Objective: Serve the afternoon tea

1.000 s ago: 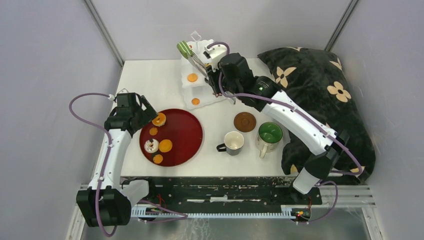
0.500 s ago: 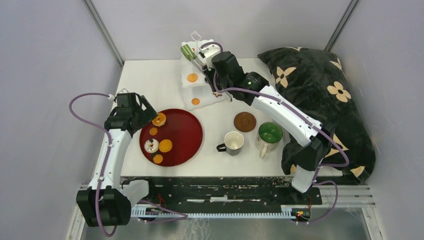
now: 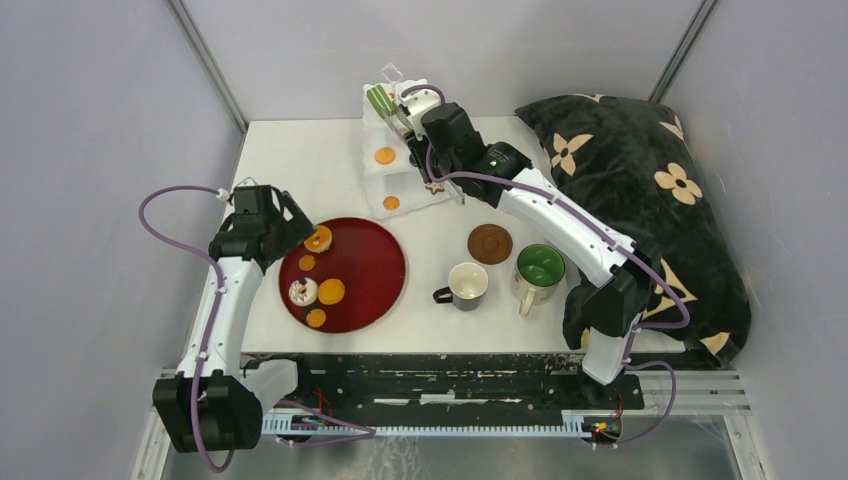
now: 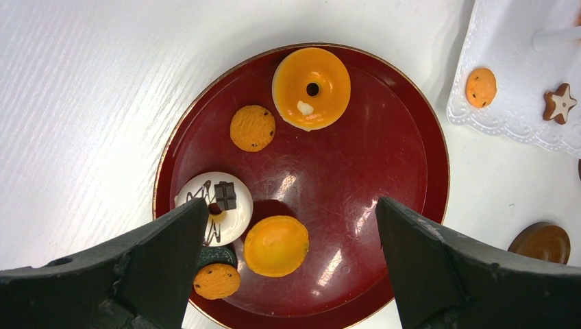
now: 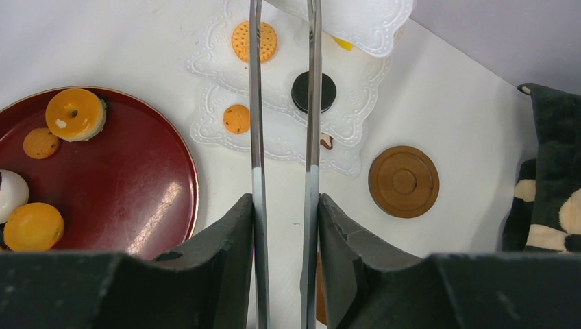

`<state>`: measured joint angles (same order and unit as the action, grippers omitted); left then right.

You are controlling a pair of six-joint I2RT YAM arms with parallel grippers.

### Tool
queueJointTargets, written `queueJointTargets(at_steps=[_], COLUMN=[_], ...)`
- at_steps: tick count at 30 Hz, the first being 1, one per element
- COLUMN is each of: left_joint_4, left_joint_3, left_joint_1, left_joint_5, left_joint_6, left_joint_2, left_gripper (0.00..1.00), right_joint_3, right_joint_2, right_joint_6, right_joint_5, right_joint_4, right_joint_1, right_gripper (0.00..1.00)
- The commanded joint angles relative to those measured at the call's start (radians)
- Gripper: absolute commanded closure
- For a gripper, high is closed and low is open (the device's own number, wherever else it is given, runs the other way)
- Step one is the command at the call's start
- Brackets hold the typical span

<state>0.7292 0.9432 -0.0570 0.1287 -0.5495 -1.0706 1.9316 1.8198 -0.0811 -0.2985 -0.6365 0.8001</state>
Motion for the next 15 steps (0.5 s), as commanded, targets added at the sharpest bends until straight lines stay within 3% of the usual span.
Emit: queueJointTargets(at_steps=[1,15], left_joint_4=[-0.025,-0.024], left_joint_3=[0.033,0.024], left_joint_1=[-0.005,-0.005], left_joint_5=[0.013,0.012], left_joint_6=[0.014,0.015], left_joint_2=[0.000,0.009], left_gripper=[0.01,0.01], right_joint_3=[0.054,0.021], right_joint_2=[-0.014,-0.072], right_joint_6=[0.002,-0.013], right_joint_5=[-0.013,0.005], right_joint_4=[0.065,0.086], right_joint_1=[-0.004,-0.004], right_gripper=[0.58,0.52])
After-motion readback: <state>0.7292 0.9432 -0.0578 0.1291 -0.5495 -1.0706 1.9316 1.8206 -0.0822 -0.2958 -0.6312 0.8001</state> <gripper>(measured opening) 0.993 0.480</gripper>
